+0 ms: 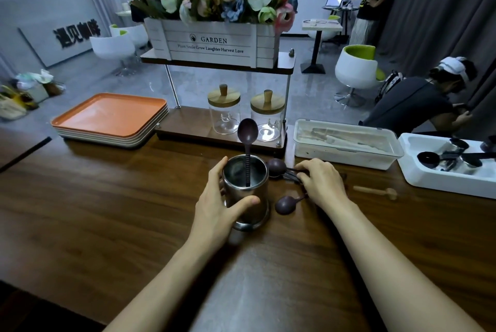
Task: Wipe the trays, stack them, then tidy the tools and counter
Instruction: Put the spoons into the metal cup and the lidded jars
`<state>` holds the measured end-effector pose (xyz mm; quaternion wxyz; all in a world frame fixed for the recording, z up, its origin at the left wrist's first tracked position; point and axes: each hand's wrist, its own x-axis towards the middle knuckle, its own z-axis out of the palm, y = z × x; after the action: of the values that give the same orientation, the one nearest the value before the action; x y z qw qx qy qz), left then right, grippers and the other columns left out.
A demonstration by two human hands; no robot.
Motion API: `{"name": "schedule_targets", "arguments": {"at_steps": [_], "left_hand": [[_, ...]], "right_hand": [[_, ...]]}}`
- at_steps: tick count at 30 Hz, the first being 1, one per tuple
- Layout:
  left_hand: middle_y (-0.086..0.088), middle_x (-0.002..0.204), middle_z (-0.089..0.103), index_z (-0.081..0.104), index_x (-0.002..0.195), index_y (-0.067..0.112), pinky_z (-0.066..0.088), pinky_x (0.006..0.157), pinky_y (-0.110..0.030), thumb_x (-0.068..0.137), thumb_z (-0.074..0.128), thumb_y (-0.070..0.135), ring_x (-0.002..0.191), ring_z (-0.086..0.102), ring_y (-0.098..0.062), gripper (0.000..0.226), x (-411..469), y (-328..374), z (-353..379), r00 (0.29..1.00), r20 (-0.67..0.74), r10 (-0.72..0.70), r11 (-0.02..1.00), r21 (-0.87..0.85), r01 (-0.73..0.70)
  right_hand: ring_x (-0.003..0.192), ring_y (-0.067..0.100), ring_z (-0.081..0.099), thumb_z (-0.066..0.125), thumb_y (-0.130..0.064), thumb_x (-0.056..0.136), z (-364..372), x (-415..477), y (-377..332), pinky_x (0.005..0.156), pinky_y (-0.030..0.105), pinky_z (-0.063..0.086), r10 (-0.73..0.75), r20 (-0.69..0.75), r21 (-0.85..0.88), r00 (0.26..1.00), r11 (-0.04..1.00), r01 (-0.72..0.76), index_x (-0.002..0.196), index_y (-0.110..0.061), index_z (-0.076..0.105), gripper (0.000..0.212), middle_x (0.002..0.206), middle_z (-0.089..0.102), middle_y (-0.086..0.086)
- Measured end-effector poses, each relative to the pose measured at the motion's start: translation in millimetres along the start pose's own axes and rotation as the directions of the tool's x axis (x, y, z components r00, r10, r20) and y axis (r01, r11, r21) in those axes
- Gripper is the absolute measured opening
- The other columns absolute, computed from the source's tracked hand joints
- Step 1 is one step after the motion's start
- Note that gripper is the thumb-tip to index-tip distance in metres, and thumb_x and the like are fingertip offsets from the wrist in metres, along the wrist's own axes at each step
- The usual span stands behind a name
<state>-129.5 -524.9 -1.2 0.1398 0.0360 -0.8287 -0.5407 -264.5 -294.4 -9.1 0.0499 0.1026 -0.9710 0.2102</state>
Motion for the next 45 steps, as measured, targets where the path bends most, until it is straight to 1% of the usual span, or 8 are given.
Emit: {"name": "schedule_targets", "arguments": {"at_steps": [7, 17, 20, 26, 32, 35, 40, 45], "left_hand": [[0.016, 0.142, 0.057, 0.029, 0.146, 0.057, 0.047, 0.112, -0.039, 0.061, 0.083, 0.065, 0.13, 0.055, -0.007, 0.102, -1, 0, 2, 0.999, -0.016, -0.029, 0.999, -0.016, 0.028], [0.015, 0.144, 0.056, 0.027, 0.147, 0.056, 0.045, 0.112, -0.035, 0.064, 0.083, 0.066, 0.13, 0.054, -0.008, 0.101, -2, 3, 1, 1.0, -0.005, -0.022, 1.0, 0.005, 0.022], [0.014, 0.145, 0.055, 0.027, 0.148, 0.056, 0.044, 0.111, -0.032, 0.068, 0.086, 0.057, 0.129, 0.054, -0.009, 0.099, -3, 3, 0, 1.0, -0.003, -0.024, 1.0, 0.013, 0.024], [0.015, 0.145, 0.053, 0.028, 0.149, 0.051, 0.046, 0.111, -0.035, 0.063, 0.082, 0.065, 0.13, 0.053, -0.007, 0.102, -3, 3, -1, 1.0, -0.003, -0.01, 1.0, 0.028, 0.01], [0.029, 0.145, 0.04, 0.022, 0.154, 0.051, 0.042, 0.111, -0.033, 0.07, 0.085, 0.057, 0.131, 0.047, -0.001, 0.105, -4, 8, 1, 0.999, -0.038, 0.024, 0.996, 0.086, -0.02], [0.032, 0.143, 0.031, 0.019, 0.157, 0.047, 0.038, 0.111, -0.031, 0.076, 0.079, 0.061, 0.133, 0.037, 0.005, 0.102, -6, 10, -2, 0.998, 0.021, 0.053, 0.993, 0.102, -0.054], [0.028, 0.153, 0.035, 0.026, 0.152, 0.049, 0.042, 0.114, -0.041, 0.079, 0.065, 0.073, 0.138, 0.04, 0.003, 0.086, -5, 6, -8, 0.995, 0.069, 0.076, 0.992, 0.092, -0.082], [0.028, 0.143, 0.051, 0.032, 0.147, 0.05, 0.041, 0.115, -0.037, 0.075, 0.075, 0.066, 0.134, 0.046, 0.006, 0.086, -2, 5, -12, 0.994, 0.085, 0.062, 0.997, 0.031, -0.065]], "right_hand": [[0.106, 0.027, 0.056, 0.068, -0.034, 0.091, 3, -4, 3, 0.084, 0.037, 0.046, -0.026, 0.014, 0.014, 1.0, 1.0, 0.026, 0.109, -0.03, 0.07, 0.018, 0.108, 0.066, -0.002], [0.1, 0.023, 0.049, 0.066, -0.028, 0.089, 5, -11, -2, 0.075, 0.036, 0.041, -0.034, 0.023, -0.022, 0.999, 0.999, 0.034, 0.095, -0.026, 0.059, 0.009, 0.1, 0.056, -0.005], [0.098, 0.022, 0.05, 0.07, -0.029, 0.089, 2, -12, -2, 0.074, 0.035, 0.038, -0.029, 0.026, 0.007, 0.999, 1.0, 0.029, 0.092, -0.027, 0.06, 0.011, 0.098, 0.057, -0.008], [0.09, 0.02, 0.058, 0.067, -0.032, 0.092, -18, -18, -17, 0.075, 0.035, 0.046, 0.017, -0.075, 0.166, 0.997, 0.986, -0.005, 0.09, -0.028, 0.069, 0.005, 0.089, 0.067, -0.008], [0.075, 0.012, 0.065, 0.074, -0.018, 0.087, -49, -23, -42, 0.079, 0.033, 0.051, 0.074, -0.017, 0.693, 0.997, 0.72, -0.041, 0.087, -0.024, 0.073, 0.006, 0.079, 0.071, 0.003], [0.075, 0.011, 0.067, 0.073, -0.015, 0.09, -63, -29, -55, 0.073, 0.033, 0.052, 0.05, 0.013, 0.813, 0.999, 0.58, -0.04, 0.097, -0.019, 0.075, 0.009, 0.081, 0.074, 0.002], [0.074, 0.014, 0.066, 0.066, -0.012, 0.096, -90, -37, -81, 0.066, 0.021, 0.053, 0.06, -0.043, 0.957, 0.997, 0.289, 0.024, 0.099, -0.01, 0.068, 0.005, 0.084, 0.072, 0.005], [0.072, 0.017, 0.069, 0.064, -0.009, 0.097, -89, -31, -96, 0.068, 0.024, 0.057, 0.087, -0.165, 0.937, 0.983, 0.325, 0.128, 0.097, -0.007, 0.065, 0.002, 0.085, 0.073, 0.011]]}}
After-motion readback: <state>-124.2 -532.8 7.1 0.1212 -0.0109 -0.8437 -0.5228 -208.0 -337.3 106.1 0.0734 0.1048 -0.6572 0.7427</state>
